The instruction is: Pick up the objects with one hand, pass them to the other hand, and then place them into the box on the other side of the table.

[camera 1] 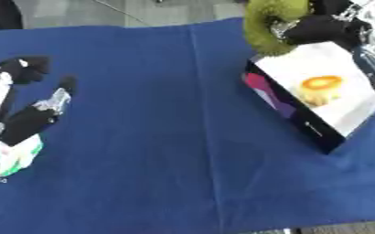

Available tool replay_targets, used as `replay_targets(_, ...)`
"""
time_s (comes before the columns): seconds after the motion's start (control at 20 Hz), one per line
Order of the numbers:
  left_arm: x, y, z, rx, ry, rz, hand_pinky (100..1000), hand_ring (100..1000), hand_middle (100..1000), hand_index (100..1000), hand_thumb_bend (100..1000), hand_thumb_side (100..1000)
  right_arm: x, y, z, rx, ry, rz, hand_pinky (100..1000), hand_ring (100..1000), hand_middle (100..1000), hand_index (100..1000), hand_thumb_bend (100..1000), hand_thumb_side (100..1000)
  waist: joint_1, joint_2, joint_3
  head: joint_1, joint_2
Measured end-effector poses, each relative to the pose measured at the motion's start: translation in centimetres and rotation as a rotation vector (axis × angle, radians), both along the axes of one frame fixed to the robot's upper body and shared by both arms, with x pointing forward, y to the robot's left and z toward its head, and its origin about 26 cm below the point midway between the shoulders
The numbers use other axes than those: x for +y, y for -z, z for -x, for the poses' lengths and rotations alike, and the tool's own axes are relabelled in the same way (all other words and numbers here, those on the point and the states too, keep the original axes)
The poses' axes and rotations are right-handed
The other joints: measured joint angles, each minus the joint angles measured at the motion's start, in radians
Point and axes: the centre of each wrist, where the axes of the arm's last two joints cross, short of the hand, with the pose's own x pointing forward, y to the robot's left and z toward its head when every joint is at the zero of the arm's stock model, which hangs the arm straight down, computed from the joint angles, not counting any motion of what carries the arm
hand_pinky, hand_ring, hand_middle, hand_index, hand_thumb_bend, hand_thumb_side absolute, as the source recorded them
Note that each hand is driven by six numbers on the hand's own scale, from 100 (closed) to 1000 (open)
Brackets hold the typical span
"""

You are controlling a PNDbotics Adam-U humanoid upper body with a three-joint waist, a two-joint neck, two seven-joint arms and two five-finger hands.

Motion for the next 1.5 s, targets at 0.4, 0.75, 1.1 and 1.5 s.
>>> replay_targets(0.4, 3.0, -1.9, 0.7, 0.026, -0.038, -0.042, 827, 742, 704, 845, 255, 709, -2.3, 2.2, -5.7, 0.029, 0.190, -0.024, 728, 724, 589, 642, 120, 100, 0.013, 0.000, 0.019, -0.023, -0.016)
replay_targets(0.75, 4.1, -2.5, 1.0, 0.073, -0.035, -0.095, 829, 747, 708, 846, 273, 714, -3.2, 6.3, -9.7, 0.129, 0.362, 0.082, 775, 800, 780, 821, 365, 100, 0.016, 0.000, 0.026, -0.036, -0.030)
replay_targets(1.1, 4.4, -2.5, 1.1, 0.075, -0.041, -0.103, 827, 742, 695, 843, 271, 711, -6.1, 8.4, -11.0, 0.194, 0.527, 0.194, 803, 840, 812, 857, 362, 100, 0.013, 0.000, 0.026, -0.047, -0.031)
replay_targets(1.5, 4.6, -2.3, 1.2, 0.069, -0.063, -0.095, 825, 740, 692, 843, 278, 710, -6.5, 8.3, -11.1, 0.229, 0.607, 0.322, 874, 922, 871, 959, 561, 101, 0.011, 0.000, 0.024, -0.049, -0.030)
